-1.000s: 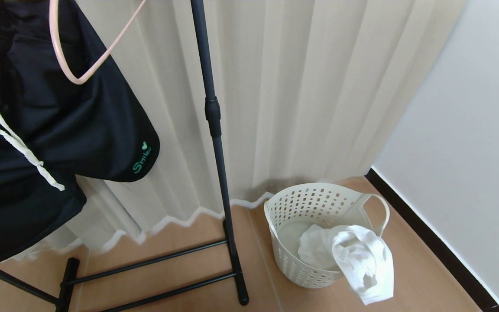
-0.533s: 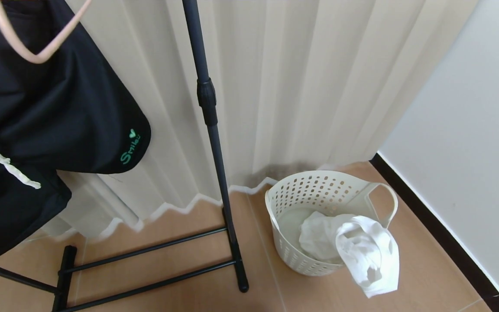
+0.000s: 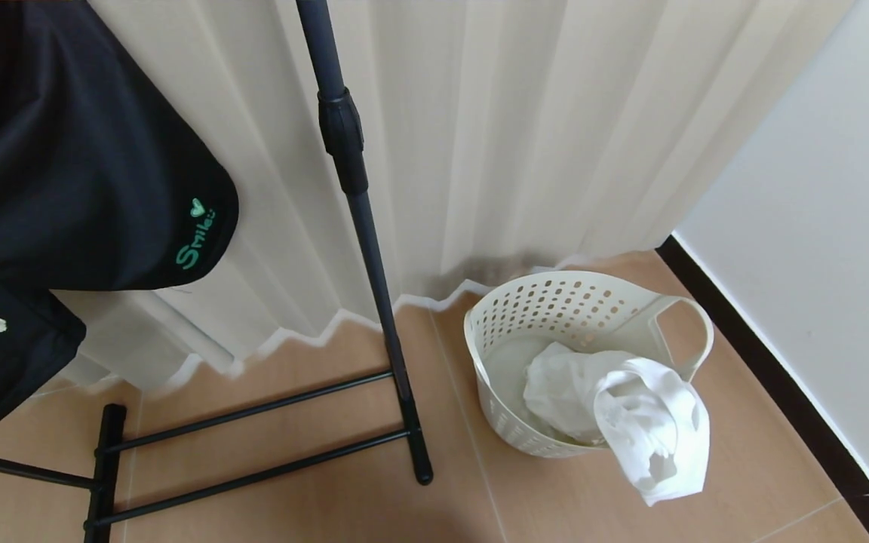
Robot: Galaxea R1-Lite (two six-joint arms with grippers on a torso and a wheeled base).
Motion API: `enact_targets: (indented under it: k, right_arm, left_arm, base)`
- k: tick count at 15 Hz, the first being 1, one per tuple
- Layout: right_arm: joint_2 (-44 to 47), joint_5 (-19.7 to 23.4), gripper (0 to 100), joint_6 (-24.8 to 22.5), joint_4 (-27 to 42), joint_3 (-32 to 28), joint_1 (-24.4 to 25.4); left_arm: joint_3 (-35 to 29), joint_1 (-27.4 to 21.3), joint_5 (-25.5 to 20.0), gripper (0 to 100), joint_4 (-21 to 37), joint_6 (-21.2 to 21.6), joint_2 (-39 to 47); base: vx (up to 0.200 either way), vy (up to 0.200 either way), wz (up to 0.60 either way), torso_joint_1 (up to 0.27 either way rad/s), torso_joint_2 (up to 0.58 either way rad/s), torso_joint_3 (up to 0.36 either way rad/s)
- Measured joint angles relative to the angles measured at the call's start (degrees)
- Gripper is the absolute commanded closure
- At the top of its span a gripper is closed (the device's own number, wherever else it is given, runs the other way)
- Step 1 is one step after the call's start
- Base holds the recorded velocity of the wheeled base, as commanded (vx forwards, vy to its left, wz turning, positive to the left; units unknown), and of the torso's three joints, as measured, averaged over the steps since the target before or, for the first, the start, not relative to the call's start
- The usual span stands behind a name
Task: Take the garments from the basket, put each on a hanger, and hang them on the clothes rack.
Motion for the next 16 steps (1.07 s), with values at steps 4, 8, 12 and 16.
enact_targets:
  k: [4,8,12,16]
  right_arm:
    - [0.0,-0.02,0,0.17,0.0,0.0,0.0]
    - [0.0,-0.02,0,0.11,0.0,0.0,0.0]
    - [0.0,-0.11,0,0.04,0.35,0.02,0.02]
    - [0.45,-0.44,0,0.02,0.6,-0.13,0.0]
  left_arm:
    - [0.0,0.0,-0.05,0,-0.02,-0.13,0.0]
    - [0.0,0.0,-0.18,0,-0.02,-0.29,0.0]
    - [0.0,0.0,-0.18,0,-0.02,-0.33,0.02]
    - [0.0,0.0,-0.16,0,-0.02,0.2,0.04]
  base:
    - [0.0,0.0,0.0,0.002,0.0,-0.2]
    - [0.0,0.0,0.0,0.0,0.0,-0.195]
    - [0.0,0.0,0.0,0.001,0.0,-0.199]
    - [0.0,0.0,0.0,-0.001,0.0,-0.152]
